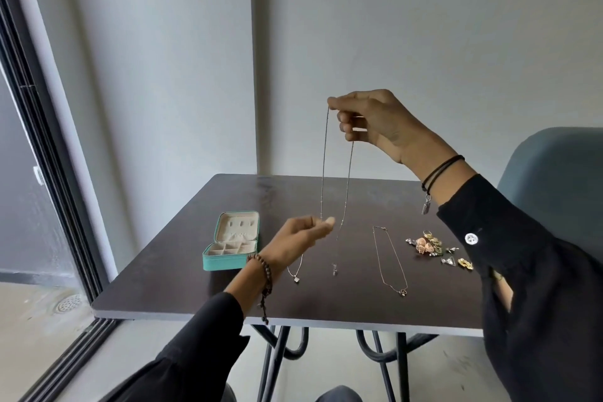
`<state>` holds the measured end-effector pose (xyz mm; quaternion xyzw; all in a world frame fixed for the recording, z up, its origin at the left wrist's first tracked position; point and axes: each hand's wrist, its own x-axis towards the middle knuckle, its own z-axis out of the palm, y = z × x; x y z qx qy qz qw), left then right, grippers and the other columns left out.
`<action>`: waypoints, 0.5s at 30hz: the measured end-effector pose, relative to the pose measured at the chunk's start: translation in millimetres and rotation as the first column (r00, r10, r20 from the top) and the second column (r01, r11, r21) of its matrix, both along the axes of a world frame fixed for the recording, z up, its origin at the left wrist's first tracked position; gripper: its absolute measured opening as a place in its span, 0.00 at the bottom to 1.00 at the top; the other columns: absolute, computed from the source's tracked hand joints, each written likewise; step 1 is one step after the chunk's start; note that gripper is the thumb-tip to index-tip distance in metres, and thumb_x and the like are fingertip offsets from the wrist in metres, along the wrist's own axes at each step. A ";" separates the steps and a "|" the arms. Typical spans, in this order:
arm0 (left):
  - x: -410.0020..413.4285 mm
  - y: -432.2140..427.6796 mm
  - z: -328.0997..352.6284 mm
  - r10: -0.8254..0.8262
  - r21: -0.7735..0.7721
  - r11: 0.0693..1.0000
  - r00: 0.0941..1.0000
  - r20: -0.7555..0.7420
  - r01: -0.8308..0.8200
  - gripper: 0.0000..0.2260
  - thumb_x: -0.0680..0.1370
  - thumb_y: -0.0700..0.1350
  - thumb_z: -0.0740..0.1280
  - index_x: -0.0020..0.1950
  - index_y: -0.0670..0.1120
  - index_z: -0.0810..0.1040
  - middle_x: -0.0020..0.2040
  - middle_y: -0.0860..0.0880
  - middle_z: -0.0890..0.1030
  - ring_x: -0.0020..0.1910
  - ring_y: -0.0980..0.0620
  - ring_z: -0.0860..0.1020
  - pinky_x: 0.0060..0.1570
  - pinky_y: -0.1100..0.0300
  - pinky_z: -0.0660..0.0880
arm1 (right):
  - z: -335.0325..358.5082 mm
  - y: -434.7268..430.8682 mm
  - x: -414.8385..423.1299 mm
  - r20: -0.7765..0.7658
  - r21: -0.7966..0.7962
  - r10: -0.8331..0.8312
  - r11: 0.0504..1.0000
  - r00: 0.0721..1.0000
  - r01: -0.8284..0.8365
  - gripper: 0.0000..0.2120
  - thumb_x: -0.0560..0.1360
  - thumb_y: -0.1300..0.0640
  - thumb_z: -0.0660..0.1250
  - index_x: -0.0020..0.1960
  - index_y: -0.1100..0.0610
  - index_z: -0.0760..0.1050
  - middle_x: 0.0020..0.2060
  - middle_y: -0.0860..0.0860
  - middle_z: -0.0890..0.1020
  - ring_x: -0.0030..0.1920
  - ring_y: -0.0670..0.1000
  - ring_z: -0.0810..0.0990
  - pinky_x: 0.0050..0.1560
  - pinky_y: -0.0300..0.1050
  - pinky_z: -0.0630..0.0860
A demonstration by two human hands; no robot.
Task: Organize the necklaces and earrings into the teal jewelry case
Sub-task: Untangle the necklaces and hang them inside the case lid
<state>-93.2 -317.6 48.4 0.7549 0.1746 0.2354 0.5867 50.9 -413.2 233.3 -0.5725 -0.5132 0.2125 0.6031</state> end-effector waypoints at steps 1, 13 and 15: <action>-0.6 -2.1 -5.5 -0.028 -0.008 1.000 0.999 -0.020 0.028 0.22 0.71 0.65 0.71 0.47 0.46 0.80 0.50 0.49 0.83 0.50 0.56 0.77 0.62 0.55 0.72 | 1.3 0.3 -0.1 -0.014 0.005 -0.005 1.000 1.000 0.005 0.08 0.76 0.55 0.73 0.49 0.60 0.79 0.32 0.50 0.76 0.33 0.49 0.74 0.36 0.41 0.75; 0.8 -27.8 -38.7 -0.180 -0.241 0.950 0.979 0.100 0.200 0.08 0.83 0.43 0.63 0.53 0.37 0.75 0.51 0.39 0.83 0.51 0.44 0.84 0.52 0.52 0.80 | -13.7 10.4 24.1 -0.212 -0.030 -0.174 0.985 0.962 0.172 0.09 0.75 0.57 0.74 0.52 0.61 0.80 0.33 0.50 0.78 0.31 0.48 0.75 0.35 0.40 0.76; 1.1 -27.7 -42.8 -0.189 -0.263 0.942 0.978 0.091 0.207 0.06 0.82 0.41 0.64 0.53 0.38 0.76 0.50 0.40 0.83 0.51 0.44 0.83 0.50 0.54 0.81 | -18.9 13.0 28.3 -0.225 -0.047 -0.192 0.981 0.955 0.187 0.09 0.75 0.57 0.73 0.52 0.60 0.80 0.33 0.50 0.78 0.31 0.48 0.75 0.34 0.39 0.76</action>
